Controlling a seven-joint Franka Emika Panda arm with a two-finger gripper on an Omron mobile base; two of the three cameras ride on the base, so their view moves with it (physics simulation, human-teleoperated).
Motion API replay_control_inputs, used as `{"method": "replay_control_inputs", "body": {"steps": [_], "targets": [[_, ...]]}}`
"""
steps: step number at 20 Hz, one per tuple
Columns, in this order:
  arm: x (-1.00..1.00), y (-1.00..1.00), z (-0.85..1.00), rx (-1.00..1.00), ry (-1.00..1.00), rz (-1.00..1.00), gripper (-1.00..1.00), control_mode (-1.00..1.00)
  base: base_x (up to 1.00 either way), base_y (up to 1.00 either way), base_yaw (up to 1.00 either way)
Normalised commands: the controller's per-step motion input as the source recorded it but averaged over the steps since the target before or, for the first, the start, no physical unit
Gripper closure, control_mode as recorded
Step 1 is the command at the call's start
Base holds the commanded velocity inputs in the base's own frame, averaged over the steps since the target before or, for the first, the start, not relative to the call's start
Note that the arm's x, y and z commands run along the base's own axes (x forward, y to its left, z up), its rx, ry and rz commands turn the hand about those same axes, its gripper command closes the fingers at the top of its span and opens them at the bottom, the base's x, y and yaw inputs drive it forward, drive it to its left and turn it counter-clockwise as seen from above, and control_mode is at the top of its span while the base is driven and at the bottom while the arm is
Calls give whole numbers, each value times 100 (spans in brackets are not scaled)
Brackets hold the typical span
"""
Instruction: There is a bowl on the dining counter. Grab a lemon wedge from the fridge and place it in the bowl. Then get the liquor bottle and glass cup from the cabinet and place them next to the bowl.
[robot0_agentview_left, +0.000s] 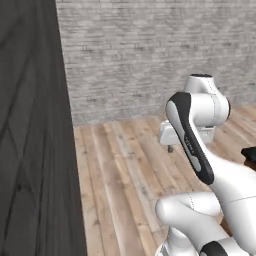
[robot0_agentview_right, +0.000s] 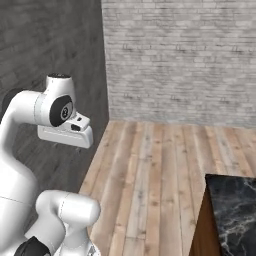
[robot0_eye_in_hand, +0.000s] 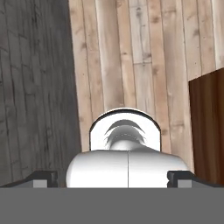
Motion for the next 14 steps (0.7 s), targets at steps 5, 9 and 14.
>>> {"method": "replay_control_inputs", "body": {"steps": [5,9,14], "targets": [[0,0,0,0,0,0,-100,100,100,1,-23],[0,0,0,0,0,0,-100,100,100,9,-33],[0,0,0,0,0,0,-100,100,100,17,-43]]}}
